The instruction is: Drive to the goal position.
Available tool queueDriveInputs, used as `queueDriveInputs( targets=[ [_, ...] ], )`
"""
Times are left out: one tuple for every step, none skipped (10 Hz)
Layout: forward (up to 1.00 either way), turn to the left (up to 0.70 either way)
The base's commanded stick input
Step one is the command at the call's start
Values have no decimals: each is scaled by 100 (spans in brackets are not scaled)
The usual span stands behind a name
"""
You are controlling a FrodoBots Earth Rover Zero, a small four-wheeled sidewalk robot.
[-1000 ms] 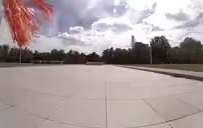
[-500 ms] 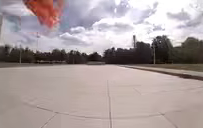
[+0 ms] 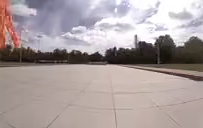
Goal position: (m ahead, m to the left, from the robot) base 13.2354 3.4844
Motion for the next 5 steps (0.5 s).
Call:
queueDriveInputs(
  targets=[
    [100, 0],
    [100, 0],
    [100, 0],
    [100, 0],
    [100, 0]
  ],
)
